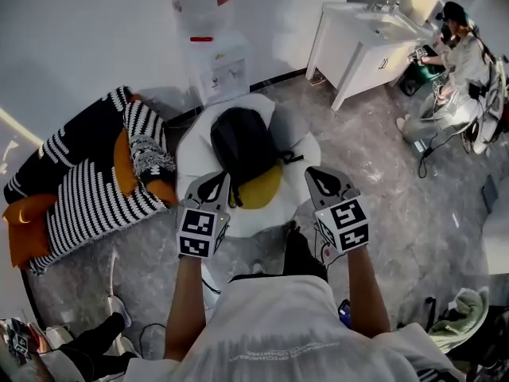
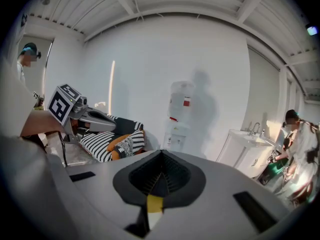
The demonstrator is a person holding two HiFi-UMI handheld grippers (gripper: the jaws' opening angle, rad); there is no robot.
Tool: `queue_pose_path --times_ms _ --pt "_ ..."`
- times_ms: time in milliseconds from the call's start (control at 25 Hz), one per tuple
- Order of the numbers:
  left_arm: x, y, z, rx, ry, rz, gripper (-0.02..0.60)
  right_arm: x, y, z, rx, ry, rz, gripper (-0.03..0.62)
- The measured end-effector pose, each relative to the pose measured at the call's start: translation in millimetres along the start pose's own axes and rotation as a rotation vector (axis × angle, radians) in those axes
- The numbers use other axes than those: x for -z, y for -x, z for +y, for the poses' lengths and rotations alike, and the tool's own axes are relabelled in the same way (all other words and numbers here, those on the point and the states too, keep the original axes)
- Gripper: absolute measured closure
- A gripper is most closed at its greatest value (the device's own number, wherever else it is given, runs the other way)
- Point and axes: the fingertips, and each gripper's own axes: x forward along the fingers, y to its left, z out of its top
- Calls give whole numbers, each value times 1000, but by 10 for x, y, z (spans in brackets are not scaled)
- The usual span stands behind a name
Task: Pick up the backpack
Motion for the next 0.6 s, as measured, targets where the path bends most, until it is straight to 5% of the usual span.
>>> queue_pose_path --times_ms 600 --pt "-131 -714 303 -114 55 48 569 -127 -711 -710 -113 20 9 595"
